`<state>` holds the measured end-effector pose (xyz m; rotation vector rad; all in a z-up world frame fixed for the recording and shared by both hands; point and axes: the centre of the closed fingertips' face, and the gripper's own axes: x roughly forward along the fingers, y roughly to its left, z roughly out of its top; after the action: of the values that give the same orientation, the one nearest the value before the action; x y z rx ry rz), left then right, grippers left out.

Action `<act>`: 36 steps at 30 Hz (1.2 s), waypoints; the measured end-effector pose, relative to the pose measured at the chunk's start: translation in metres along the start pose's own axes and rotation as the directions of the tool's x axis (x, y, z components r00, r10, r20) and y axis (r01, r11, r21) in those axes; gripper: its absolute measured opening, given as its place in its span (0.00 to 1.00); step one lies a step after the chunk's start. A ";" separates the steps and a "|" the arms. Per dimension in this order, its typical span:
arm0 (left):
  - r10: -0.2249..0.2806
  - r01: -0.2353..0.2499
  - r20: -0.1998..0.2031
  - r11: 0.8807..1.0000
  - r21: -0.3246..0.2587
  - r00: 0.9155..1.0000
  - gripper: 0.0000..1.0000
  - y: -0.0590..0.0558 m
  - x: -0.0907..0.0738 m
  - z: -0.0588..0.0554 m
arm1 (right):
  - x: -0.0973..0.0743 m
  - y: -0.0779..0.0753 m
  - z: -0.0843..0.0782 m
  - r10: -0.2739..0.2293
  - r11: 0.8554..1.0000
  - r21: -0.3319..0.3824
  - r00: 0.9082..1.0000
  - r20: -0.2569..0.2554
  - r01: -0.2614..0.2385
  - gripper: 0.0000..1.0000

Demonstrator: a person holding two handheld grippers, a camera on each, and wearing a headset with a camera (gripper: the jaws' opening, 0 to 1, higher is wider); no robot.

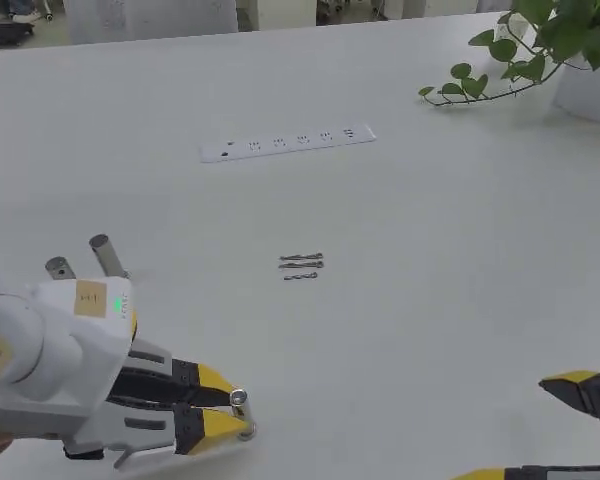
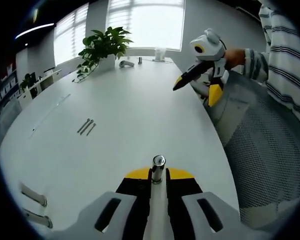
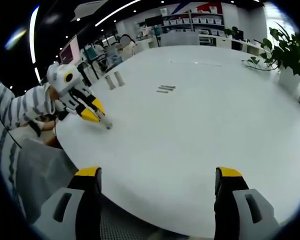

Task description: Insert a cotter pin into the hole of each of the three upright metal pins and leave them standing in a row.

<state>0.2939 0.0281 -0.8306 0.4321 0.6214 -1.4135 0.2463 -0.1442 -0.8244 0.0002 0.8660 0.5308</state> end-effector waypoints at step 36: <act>0.063 -0.055 0.045 0.986 -0.158 0.997 0.57 -0.030 -0.018 -0.014 | 0.005 0.010 0.014 0.058 0.996 -0.062 0.998 0.013 -0.057 0.93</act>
<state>0.2616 0.0470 -0.8281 0.2875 0.6691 -1.3041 0.2545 -0.1309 -0.8168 -0.0271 0.8366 0.6110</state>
